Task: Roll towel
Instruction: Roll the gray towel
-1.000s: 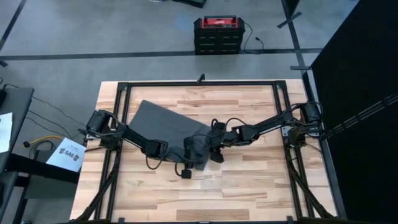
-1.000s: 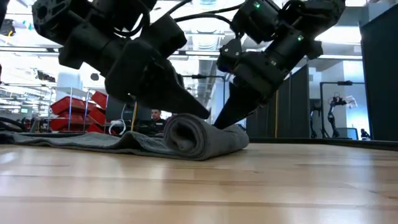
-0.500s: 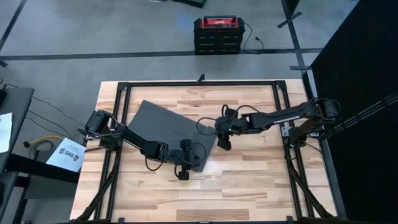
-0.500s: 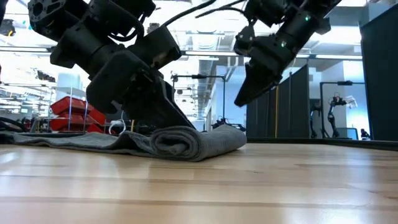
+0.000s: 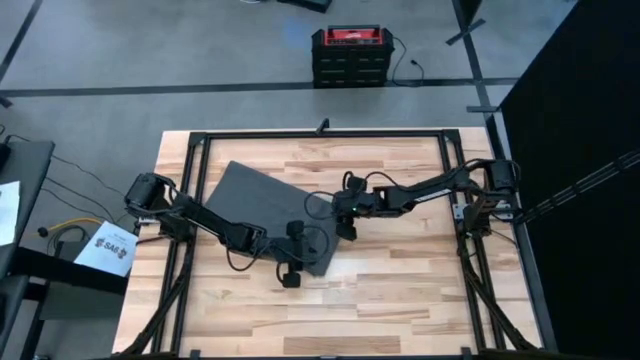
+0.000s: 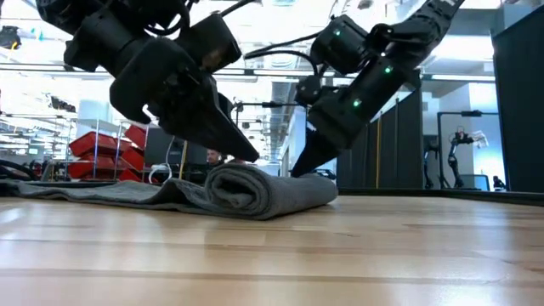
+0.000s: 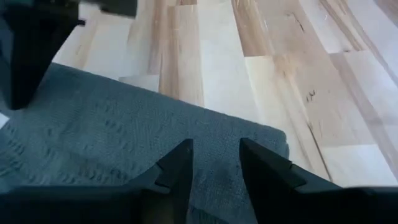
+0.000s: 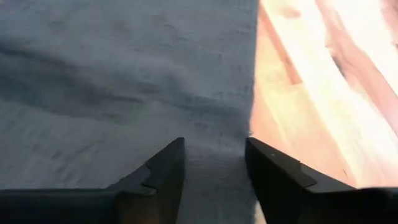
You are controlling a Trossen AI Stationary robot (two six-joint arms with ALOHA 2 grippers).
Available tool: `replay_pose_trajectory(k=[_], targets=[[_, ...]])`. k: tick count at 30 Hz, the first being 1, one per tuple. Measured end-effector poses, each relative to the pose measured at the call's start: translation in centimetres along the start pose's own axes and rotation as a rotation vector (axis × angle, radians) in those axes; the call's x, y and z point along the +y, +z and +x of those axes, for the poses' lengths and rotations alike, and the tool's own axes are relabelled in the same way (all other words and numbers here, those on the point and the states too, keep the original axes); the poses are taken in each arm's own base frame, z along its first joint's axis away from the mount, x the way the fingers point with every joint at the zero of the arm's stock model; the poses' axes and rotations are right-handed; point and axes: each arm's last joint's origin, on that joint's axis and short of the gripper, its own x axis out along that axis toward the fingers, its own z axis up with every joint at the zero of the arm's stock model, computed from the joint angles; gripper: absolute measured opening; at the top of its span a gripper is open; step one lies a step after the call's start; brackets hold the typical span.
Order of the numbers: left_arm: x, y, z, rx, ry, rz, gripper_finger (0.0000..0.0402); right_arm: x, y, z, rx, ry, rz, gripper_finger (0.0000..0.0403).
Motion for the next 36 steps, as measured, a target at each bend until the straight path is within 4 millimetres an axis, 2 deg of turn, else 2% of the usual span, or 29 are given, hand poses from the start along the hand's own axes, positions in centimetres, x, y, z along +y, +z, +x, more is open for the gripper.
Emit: replay_pose_trajectory(k=[2, 6, 7, 11, 18, 22, 25, 32, 36], targets=[[0.0, 0.1, -0.1, -0.002, 0.0, 0.003, 0.0118, -0.1, 0.1, 0.0, -0.011, -0.014, 0.003, 0.0112], [0.0, 0.0, -0.1, 0.001, 0.0, 0.002, 0.0118, 0.0, 1.7, -2.0, -0.119, -0.034, -0.015, 0.0022], [0.0, 0.0, -0.1, 0.002, 0.0, -0.001, 0.0118, 0.0, 2.1, -2.4, -0.137, -0.033, -0.019, 0.0012], [-0.1, 0.0, -0.1, 0.003, -0.002, -0.006, 0.0118, -0.3, 1.8, -2.4, -0.114, -0.038, -0.004, 0.0002], [-0.5, -0.2, -0.2, 0.011, -0.011, -0.024, 0.0118, -0.1, -0.8, 1.3, 0.026, -0.058, 0.005, 0.0], [-0.8, -0.4, -0.2, 0.021, -0.018, -0.03, 0.0118, -0.3, -1.0, 1.8, 0.032, -0.072, 0.026, 0.0], [-0.9, -0.4, -0.3, 0.028, -0.02, -0.026, 0.0118, -0.4, -0.4, 1.2, -0.011, -0.092, 0.034, 0.0], [-0.9, -0.5, -0.2, 0.028, -0.019, -0.035, 0.0118, -0.9, 1.8, -1.9, -0.117, -0.085, 0.041, 0.0], [-0.9, -0.3, -0.2, 0.015, -0.021, -0.033, 0.0118, -0.1, 2.3, -3.4, -0.147, -0.068, 0.028, 0.0]])
